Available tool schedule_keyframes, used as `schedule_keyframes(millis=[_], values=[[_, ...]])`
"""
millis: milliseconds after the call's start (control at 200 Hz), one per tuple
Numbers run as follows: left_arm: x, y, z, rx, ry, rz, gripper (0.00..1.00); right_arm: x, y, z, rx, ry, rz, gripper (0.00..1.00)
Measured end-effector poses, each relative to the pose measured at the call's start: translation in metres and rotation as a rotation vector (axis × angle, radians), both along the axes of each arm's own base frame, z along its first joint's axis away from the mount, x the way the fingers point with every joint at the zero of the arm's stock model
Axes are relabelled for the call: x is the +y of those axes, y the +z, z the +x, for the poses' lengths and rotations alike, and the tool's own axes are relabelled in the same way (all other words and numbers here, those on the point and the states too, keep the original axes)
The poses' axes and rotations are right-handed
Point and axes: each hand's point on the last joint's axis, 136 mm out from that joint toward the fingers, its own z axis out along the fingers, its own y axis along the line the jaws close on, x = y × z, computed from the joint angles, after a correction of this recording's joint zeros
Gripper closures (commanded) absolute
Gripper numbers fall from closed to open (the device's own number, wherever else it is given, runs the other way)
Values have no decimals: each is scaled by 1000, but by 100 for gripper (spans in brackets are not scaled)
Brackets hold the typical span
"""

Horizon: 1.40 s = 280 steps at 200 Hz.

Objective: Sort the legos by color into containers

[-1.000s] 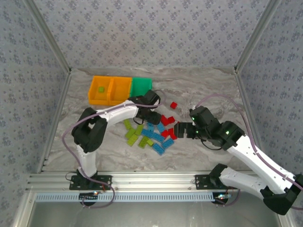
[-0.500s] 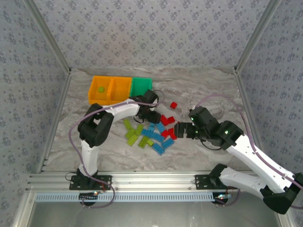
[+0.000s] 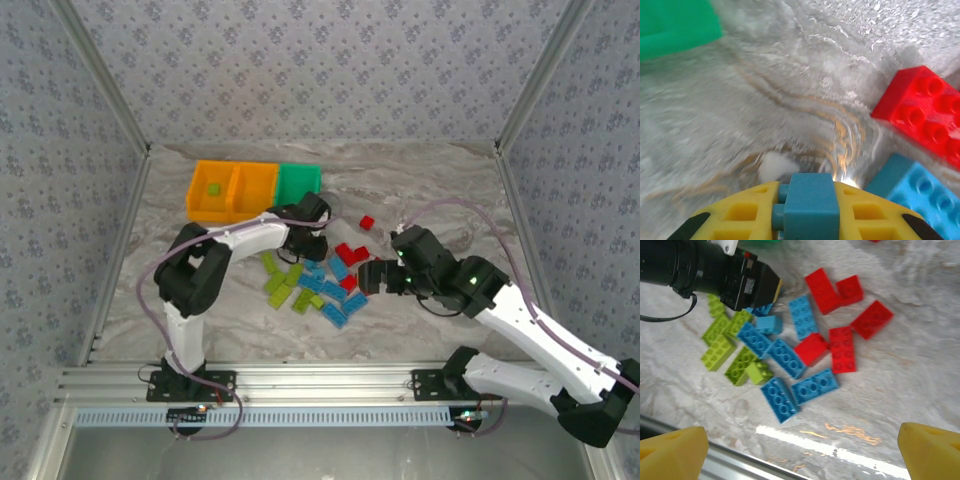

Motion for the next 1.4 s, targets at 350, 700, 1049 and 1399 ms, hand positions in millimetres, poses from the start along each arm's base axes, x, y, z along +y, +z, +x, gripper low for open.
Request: schedule_keyframes(millis=[350,700,1049,1399], values=[[110,148,101,-447,329,-12,86,27,-7,0,-2,63,-4,0],[160,74,176,-353,419,108,60,21,3,-4,-40,40,10,0],[145,186,110,-506,355,-114,55,-5,-6,27,-44,-134,-14,0],[39,282,-113,-750,-304,-307,33,-42,-84,153,155,-441,-115,0]])
